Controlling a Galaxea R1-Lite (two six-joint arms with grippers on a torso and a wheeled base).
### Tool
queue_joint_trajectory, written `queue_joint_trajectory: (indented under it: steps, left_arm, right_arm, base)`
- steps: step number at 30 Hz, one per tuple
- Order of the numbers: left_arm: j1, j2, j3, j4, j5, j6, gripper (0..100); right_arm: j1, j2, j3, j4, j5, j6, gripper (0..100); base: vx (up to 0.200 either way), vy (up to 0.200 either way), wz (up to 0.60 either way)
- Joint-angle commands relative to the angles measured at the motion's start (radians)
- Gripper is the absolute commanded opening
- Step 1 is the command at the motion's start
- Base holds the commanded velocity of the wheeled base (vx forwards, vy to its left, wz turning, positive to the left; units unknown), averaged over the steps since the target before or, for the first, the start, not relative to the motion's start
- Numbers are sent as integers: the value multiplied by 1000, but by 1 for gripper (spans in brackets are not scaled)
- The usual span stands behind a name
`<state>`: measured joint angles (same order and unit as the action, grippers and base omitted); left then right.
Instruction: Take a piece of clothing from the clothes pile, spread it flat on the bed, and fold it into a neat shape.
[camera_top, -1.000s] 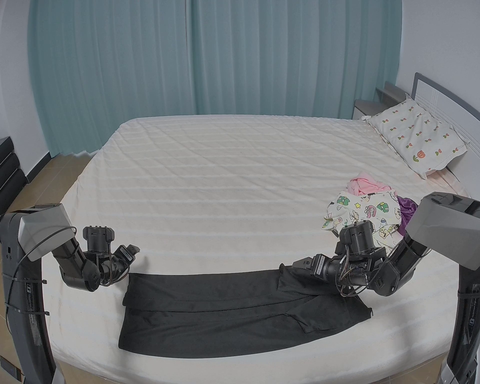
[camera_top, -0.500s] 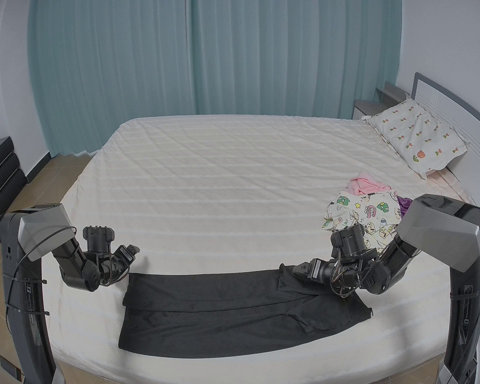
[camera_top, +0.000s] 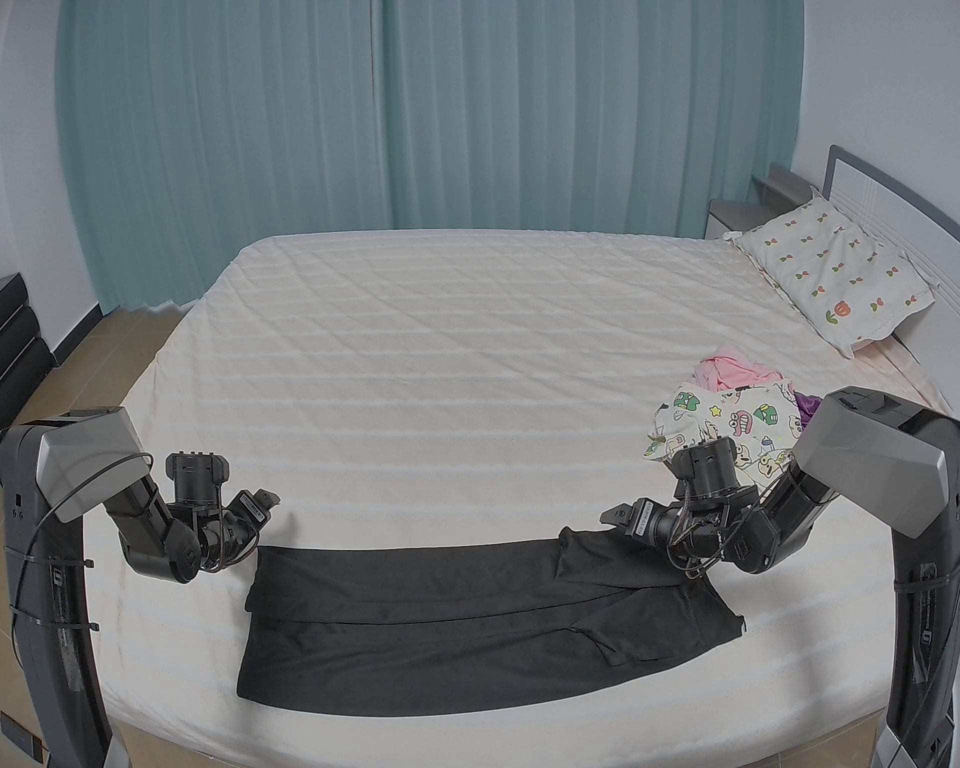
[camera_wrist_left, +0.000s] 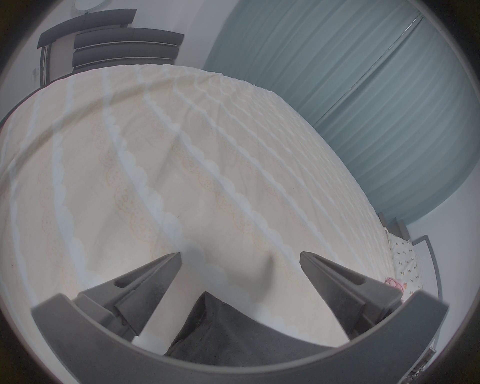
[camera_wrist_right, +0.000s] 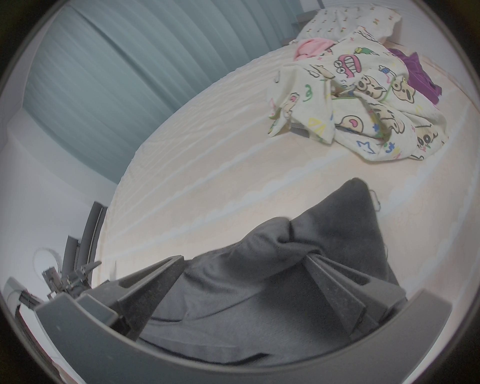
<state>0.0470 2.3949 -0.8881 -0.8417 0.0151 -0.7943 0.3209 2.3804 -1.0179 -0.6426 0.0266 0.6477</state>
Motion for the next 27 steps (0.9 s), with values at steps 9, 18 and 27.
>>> queue_joint_trajectory:
  steps: [9,18,27]
  left_arm:
    - [1,1,0,0,0,0,100]
    - [1,1,0,0,0,0,100]
    - [1,1,0,0,0,0,100]
  right_arm:
    - [-51,48,-41,4,3,49,100]
    - [-118,-21,44,1,95,-22,100]
    - [-129,-9,165,-135,220,-163,100]
  base:
    - [0,0,0]
    - [0,0,0]
    - [0,0,0]
